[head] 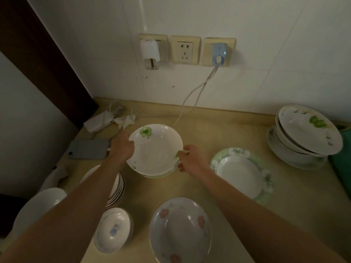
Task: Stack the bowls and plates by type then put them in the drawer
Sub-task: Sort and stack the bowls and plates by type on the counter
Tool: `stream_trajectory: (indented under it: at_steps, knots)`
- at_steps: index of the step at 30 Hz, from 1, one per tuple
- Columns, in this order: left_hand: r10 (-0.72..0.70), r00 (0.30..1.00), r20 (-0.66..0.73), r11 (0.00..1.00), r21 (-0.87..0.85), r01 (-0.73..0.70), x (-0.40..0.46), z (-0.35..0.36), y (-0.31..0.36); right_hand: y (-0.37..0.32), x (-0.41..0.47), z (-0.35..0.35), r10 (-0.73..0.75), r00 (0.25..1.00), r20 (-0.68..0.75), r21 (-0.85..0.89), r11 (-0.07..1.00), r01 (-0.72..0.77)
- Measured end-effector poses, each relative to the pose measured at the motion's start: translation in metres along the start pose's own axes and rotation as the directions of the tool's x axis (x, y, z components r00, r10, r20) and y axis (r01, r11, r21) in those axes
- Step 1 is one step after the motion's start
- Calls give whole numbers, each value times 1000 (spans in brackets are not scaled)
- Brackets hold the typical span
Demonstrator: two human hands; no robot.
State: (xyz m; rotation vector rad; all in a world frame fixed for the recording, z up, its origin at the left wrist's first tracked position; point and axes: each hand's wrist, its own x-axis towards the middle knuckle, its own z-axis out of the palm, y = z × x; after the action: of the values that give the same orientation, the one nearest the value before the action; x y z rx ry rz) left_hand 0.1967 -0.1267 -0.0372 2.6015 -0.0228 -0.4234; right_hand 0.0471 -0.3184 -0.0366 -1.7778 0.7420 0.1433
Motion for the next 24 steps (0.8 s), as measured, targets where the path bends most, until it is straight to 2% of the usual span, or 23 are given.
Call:
stream_trajectory:
  at_steps: [4,8,11,16,20,24]
  knots:
    - [-13,1000,14,999,-43,14,11,0,-2,2,16,10,66,998,-12,20,998,-66]
    - [-37,999,-2,993,-115,36,14,-2,1,1,17,14,103,994,-18,114,988,-101]
    - [-27,1000,-7,990,-140,25,9,-4,4,-1,15,14,99,995,-26,87,992,-97]
    - [54,994,-99,990,-127,-66,-5,-26,26,-10,9,6,24,996,-85,98,995,-15]
    - [121,981,-151,964,-219,-152,-23,-51,47,-25,-8,-25,-75,991,-108,141,986,90]
    - [233,968,-87,926,-282,-249,-50,-56,67,-18,-45,-63,-94,979,-182,184,975,127]
